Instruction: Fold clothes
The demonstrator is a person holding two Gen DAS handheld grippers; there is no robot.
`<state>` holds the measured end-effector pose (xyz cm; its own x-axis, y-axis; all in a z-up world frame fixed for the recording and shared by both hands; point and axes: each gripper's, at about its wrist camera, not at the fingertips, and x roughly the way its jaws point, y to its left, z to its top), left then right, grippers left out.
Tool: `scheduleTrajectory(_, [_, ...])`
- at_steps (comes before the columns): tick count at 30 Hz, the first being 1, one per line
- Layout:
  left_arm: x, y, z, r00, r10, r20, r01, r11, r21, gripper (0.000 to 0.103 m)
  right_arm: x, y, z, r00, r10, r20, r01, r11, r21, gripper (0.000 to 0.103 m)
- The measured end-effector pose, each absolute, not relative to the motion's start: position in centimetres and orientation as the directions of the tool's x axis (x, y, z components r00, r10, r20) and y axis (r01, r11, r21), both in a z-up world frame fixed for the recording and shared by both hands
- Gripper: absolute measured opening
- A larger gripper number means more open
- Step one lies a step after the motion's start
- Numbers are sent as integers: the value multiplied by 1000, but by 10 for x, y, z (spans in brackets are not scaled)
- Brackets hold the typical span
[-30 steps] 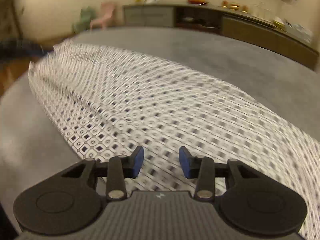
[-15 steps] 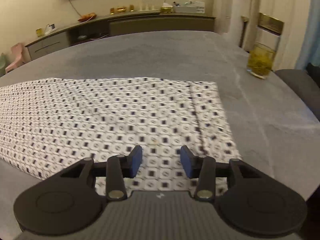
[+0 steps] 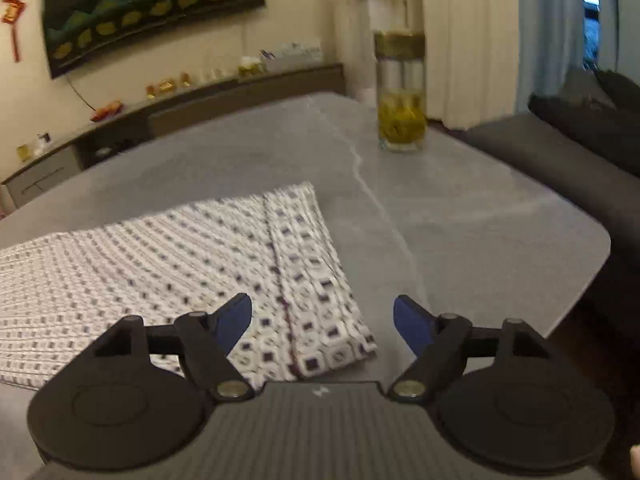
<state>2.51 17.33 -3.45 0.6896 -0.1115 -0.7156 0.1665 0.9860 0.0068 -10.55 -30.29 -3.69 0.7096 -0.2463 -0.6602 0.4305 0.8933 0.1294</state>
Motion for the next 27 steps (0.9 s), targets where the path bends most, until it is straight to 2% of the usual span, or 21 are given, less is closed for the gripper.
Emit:
scheduleTrajectory(1, [24,155,-31,680,-163,-715,205,978,-28,44,-104,-300,-43,708,-247,-661,424,898,119,74])
scheduleTrajectory(3, [22,104,-24,644,-282,-711,307,947,-97,48,-101,-292,-48,712,-240,-659,389,917,86,53])
scheduleTrajectory(5, [20,51,-16,594,-397,-699,406,899,-165,51,-98,-284,-48,720,-224,-656,336,941,47,22])
scheduleTrajectory(8, [18,-46,-3,498,-514,-698,554,808,-200,55,-95,-273,-48,729,-224,-647,286,958,-10,13])
scheduleTrajectory(11, [16,-145,10,384,-608,-695,683,694,-229,64,-106,-249,-49,750,-312,-583,228,950,-215,13])
scheduleTrajectory(13, [14,-211,19,300,-658,-691,757,605,-248,67,-112,-242,-42,769,-339,-542,198,933,-301,13])
scheduleTrajectory(19, [9,-343,-28,211,-539,-816,841,526,-130,68,-126,-221,-28,828,-367,-425,129,861,-493,12])
scheduleTrajectory(20, [12,-351,-38,226,-507,-832,837,537,-100,59,-128,-217,-27,837,-356,-416,119,860,-497,12])
scheduleTrajectory(21, [16,-357,-47,240,-476,-846,832,550,-73,45,-129,-215,-26,845,-344,-410,110,862,-495,12])
scheduleTrajectory(22, [21,-352,-50,252,-475,-843,822,565,-72,8,-130,-213,-25,853,-330,-405,101,865,-491,13])
scheduleTrajectory(23, [25,-344,-51,264,-485,-834,809,582,-82,0,-134,-212,-23,863,-306,-401,92,877,-471,15])
scheduleTrajectory(24, [30,-336,-52,276,-494,-824,796,598,-92,0,-138,-214,-20,878,-268,-396,76,896,-437,19])
scheduleTrajectory(26, [44,-297,-39,316,-532,-785,736,660,-151,0,-149,-222,-10,908,-163,-385,31,945,-326,57])
scheduleTrajectory(27, [52,-276,-32,339,-550,-763,700,689,-186,0,-156,-228,-2,924,-102,-369,9,969,-247,59])
